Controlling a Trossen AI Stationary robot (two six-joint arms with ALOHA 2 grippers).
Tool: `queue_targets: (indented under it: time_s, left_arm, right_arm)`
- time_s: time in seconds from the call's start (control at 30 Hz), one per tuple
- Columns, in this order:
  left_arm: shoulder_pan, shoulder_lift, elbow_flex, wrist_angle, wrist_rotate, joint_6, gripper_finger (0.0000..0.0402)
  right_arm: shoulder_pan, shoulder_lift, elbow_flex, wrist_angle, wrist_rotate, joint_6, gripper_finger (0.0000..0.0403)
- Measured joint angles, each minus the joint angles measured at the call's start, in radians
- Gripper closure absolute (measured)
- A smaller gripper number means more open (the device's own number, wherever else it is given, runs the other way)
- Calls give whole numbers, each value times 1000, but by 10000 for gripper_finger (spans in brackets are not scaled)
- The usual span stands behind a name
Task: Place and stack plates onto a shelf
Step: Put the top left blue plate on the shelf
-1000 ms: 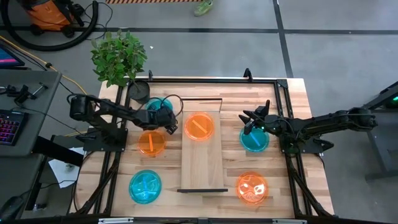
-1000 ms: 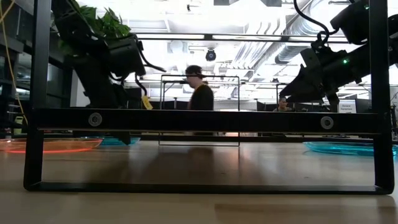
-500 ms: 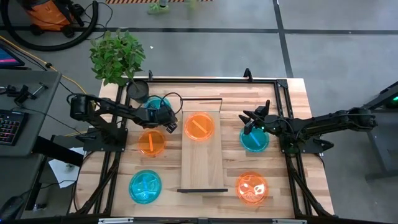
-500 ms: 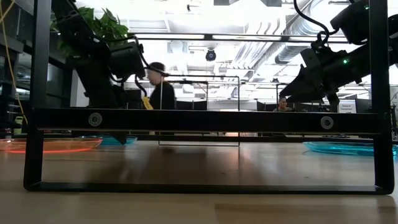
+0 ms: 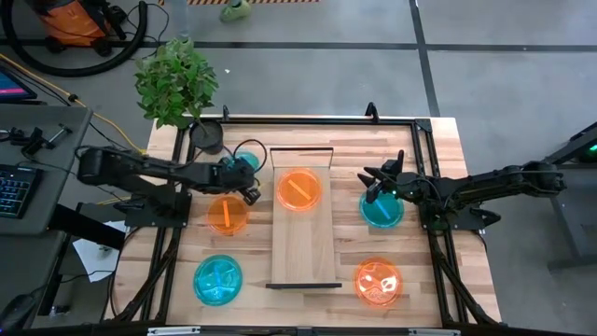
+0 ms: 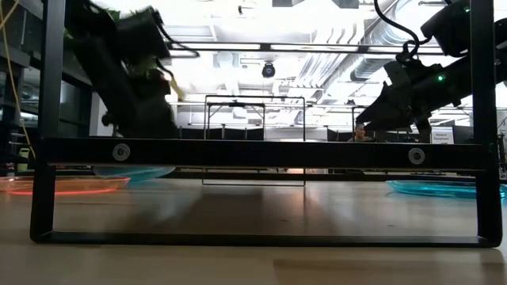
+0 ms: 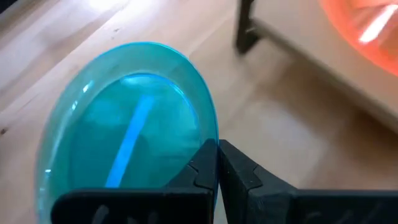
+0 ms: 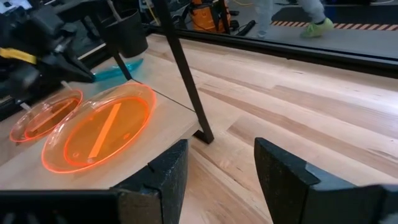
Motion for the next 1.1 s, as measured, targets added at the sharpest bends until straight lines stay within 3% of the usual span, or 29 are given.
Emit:
queue_targets:
  time_s: [0.37,0.53,0.7,0.87,1.1]
  left_arm:
    - [-232,-301,4,-52,45,3,401]
    - [-376,-344,64,11,39,67,401]
    - [-485,-225,165,119,51,264,401]
    - [-549,-38,257,172,191,548,401]
    - [-581,146,287,279,234,748,401]
  right_arm:
    - [0,0,0,-4,-9,0,236]
    - [0,0,0,-6,-9,-1,236]
    - [0,0,0,-7,-10,-1,236]
    - [0,0,0,-9,-12,0,236]
    - [0,0,0,-15,-12,-1,236]
